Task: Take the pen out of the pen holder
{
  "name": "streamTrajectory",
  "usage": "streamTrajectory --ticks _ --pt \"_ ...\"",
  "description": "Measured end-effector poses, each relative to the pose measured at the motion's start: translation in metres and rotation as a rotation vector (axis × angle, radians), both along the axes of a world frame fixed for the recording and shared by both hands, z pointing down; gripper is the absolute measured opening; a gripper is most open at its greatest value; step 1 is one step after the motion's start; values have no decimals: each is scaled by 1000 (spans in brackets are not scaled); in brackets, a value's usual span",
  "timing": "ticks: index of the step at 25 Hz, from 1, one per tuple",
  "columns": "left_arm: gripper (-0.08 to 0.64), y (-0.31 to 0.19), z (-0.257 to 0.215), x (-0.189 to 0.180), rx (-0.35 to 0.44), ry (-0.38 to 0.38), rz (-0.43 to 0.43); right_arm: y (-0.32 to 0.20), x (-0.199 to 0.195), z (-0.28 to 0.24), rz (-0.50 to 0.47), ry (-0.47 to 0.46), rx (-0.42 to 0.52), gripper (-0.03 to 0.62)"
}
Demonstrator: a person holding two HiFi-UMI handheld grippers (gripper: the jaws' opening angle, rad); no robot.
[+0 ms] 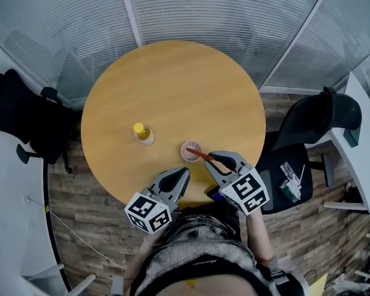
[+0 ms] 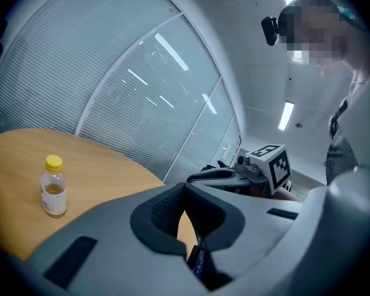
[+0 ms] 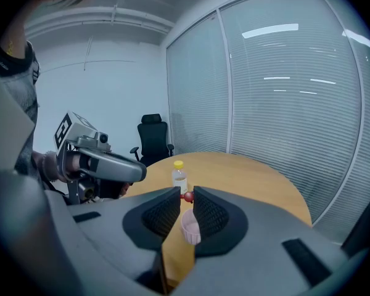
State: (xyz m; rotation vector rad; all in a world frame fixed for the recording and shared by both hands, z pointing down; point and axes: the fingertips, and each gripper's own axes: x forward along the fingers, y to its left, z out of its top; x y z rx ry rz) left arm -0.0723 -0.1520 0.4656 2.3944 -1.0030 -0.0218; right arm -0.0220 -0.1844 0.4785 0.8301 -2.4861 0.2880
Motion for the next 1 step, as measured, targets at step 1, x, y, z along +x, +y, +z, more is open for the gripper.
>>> streamTrajectory --ticks 1 --pt "3 0 0 1 0 -1 1 0 0 1 -1 4 -1 77"
